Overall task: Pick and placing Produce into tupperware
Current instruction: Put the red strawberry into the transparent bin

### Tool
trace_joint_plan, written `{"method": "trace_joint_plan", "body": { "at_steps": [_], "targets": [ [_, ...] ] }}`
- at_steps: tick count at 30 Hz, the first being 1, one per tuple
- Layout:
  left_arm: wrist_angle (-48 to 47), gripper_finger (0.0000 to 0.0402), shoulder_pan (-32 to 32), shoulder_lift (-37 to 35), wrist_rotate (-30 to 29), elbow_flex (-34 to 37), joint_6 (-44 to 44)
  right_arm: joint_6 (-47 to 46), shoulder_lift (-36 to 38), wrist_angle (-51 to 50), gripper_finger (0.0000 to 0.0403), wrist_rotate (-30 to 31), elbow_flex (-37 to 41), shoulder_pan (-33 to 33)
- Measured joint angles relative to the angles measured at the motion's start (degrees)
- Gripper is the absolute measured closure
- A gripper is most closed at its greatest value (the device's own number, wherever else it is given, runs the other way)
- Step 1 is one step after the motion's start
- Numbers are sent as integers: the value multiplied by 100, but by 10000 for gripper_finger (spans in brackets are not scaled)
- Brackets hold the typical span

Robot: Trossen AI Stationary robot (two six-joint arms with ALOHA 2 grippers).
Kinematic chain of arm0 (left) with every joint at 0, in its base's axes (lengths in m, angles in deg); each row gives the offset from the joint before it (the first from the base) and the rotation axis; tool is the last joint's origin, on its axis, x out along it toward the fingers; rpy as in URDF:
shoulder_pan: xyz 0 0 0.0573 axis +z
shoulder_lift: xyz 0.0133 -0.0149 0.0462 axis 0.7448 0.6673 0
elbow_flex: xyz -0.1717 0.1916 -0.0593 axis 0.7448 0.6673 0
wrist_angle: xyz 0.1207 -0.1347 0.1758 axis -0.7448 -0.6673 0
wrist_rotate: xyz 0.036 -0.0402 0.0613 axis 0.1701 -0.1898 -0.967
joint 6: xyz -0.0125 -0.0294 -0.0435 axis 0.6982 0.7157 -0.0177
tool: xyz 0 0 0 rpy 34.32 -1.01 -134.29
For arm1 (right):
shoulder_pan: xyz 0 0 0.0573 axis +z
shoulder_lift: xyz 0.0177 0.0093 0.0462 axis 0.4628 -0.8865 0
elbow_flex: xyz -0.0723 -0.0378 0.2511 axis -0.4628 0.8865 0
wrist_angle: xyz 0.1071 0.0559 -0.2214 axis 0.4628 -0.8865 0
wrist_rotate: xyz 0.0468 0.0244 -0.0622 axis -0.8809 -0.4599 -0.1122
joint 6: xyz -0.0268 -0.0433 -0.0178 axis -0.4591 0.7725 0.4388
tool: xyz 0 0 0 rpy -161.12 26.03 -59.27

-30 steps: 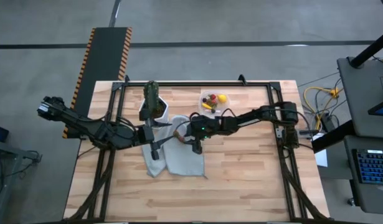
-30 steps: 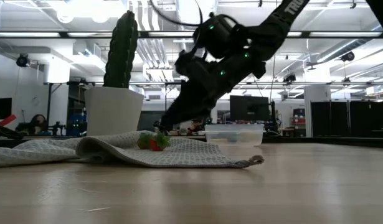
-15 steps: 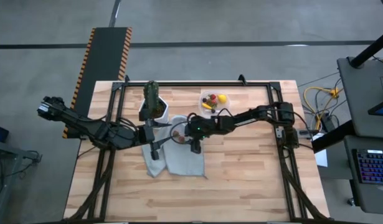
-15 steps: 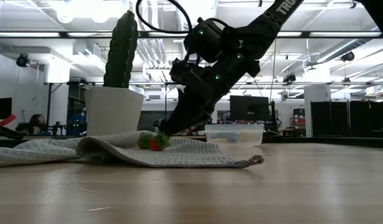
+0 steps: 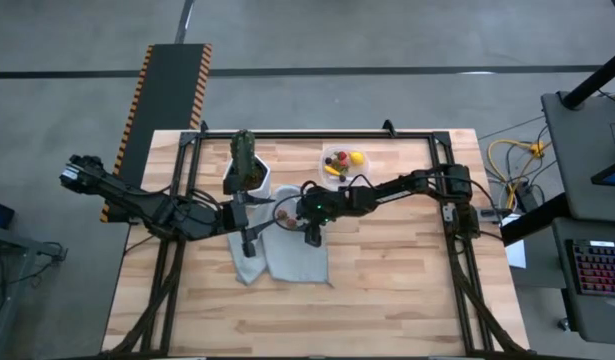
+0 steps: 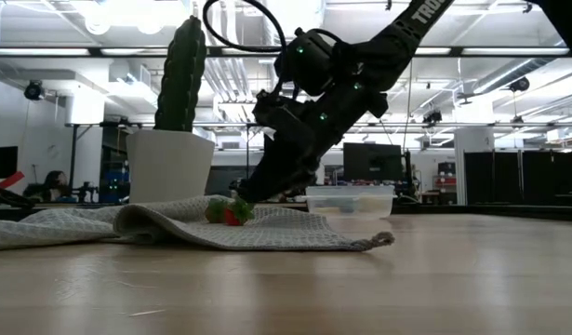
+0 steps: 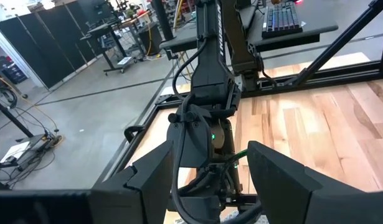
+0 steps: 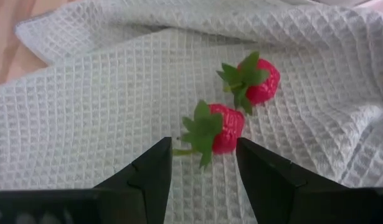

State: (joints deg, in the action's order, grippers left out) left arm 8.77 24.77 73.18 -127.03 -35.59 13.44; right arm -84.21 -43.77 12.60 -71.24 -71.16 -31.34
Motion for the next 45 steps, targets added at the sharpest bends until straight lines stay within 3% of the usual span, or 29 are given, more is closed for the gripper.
{"method": "trace_joint_plan", "body": {
  "at_steps": [31,45],
  "targets": [
    [-14,212,-2,0,0,4,-2,-324,-503,-61,231,0,-478,51],
    [-13,212,-1,7,1,4,-1,-290,-509,-251,267,2,-589,51]
  ]
}}
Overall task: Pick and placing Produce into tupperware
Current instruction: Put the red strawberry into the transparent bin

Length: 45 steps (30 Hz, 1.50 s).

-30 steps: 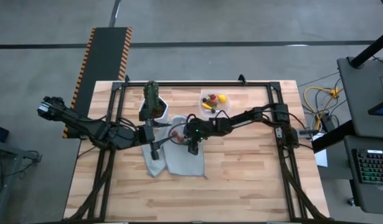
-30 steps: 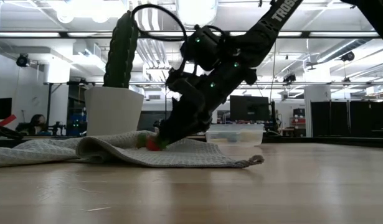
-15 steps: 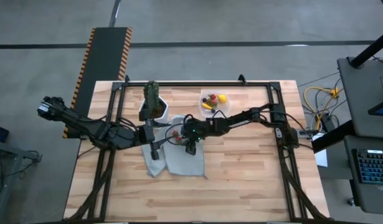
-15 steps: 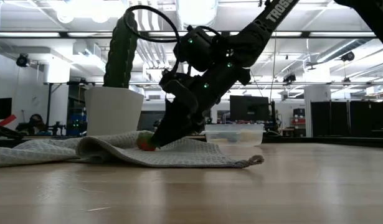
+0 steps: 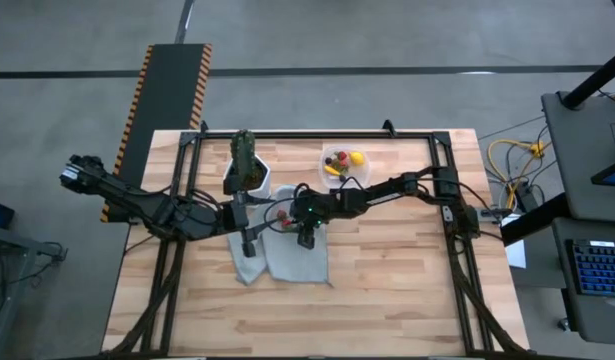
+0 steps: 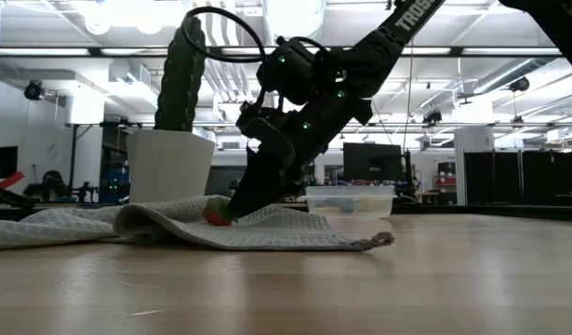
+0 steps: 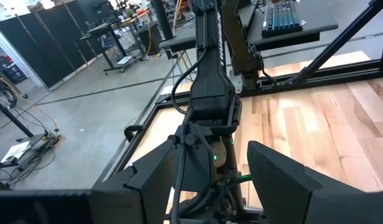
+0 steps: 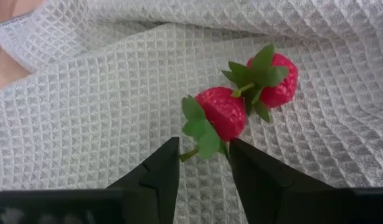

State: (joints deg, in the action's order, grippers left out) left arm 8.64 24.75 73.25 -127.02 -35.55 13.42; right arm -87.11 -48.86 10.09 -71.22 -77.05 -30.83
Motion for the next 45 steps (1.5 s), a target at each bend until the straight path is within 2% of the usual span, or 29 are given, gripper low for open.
{"method": "trace_joint_plan", "body": {
  "at_steps": [7,18,32,45],
  "targets": [
    [0,212,-1,1,1,0,139,-19,0,-102,304,338,2,0],
    [0,212,-1,1,1,0,141,207,0,-201,390,343,4,-11],
    [0,212,-1,1,1,0,147,282,28,-344,394,263,9,-11],
    [-1,212,0,1,1,0,152,502,561,-677,394,255,11,-11]
  ]
}}
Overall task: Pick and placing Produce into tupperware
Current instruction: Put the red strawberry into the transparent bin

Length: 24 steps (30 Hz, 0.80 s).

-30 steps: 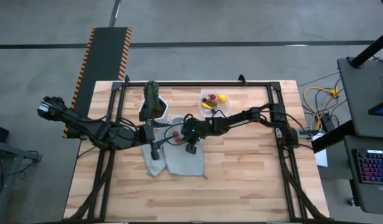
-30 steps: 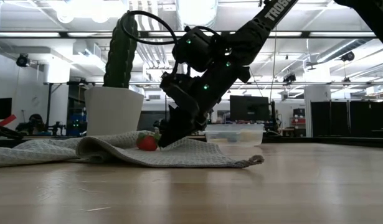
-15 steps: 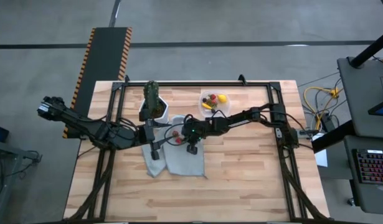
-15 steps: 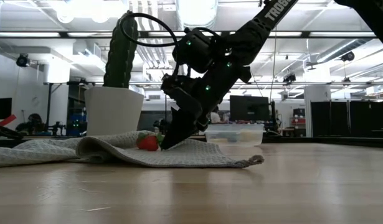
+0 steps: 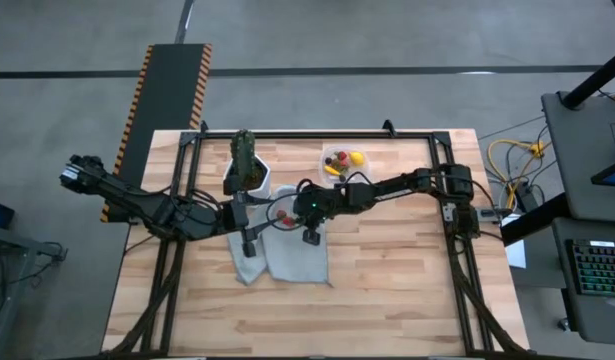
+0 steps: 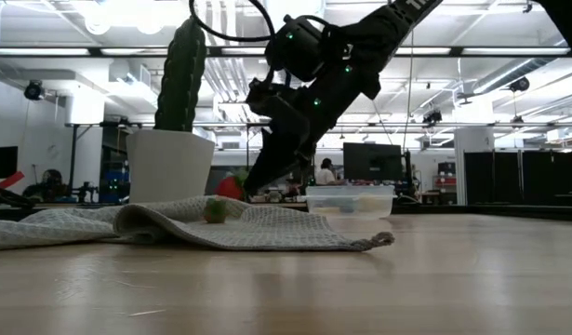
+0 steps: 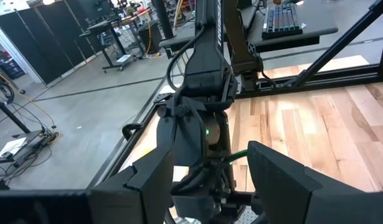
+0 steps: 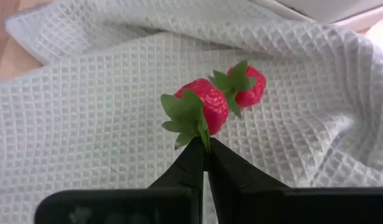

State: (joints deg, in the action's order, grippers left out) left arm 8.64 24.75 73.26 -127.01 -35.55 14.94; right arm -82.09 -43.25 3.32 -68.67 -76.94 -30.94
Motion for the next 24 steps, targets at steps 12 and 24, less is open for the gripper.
{"method": "trace_joint_plan", "body": {
  "at_steps": [12,24],
  "targets": [
    [-1,212,-1,0,2,0,2,396,459,-1020,395,826,0,-192],
    [-52,212,-3,2,2,-2,138,792,1445,-2173,395,1577,65,-860]
  ]
}}
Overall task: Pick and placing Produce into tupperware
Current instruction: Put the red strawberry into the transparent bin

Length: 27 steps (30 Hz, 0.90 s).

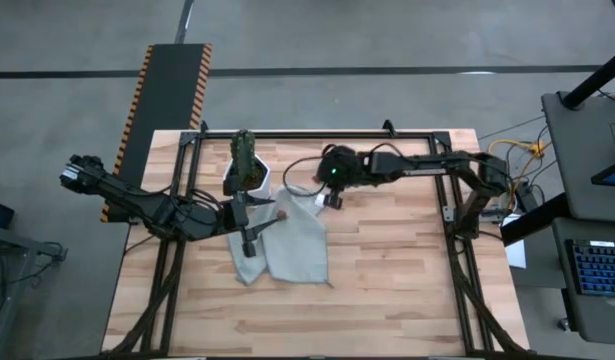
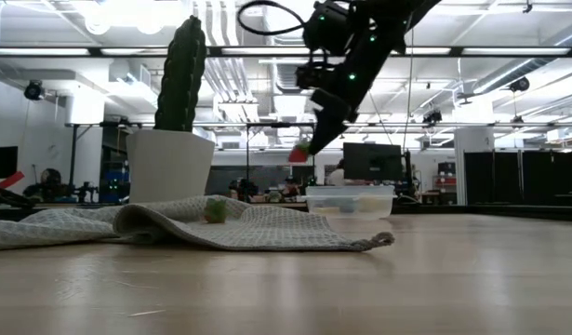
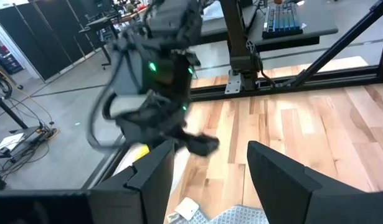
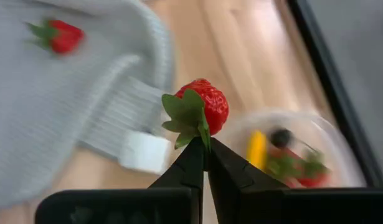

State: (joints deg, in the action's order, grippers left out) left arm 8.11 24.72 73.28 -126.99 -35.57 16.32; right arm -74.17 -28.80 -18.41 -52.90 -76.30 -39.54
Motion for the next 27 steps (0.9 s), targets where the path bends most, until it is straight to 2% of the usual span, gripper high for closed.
{"method": "trace_joint_plan", "body": {
  "at_steps": [9,13,16,27],
  "targets": [
    [-54,212,0,0,0,0,3,182,480,-456,395,72,461,-938],
    [-52,212,0,0,0,0,2,216,424,-139,395,-516,722,-1256],
    [-47,212,0,0,0,0,6,236,290,236,395,-825,926,-1361],
    [-47,212,0,0,0,0,11,257,241,812,394,-980,1230,-1461]
  ]
}}
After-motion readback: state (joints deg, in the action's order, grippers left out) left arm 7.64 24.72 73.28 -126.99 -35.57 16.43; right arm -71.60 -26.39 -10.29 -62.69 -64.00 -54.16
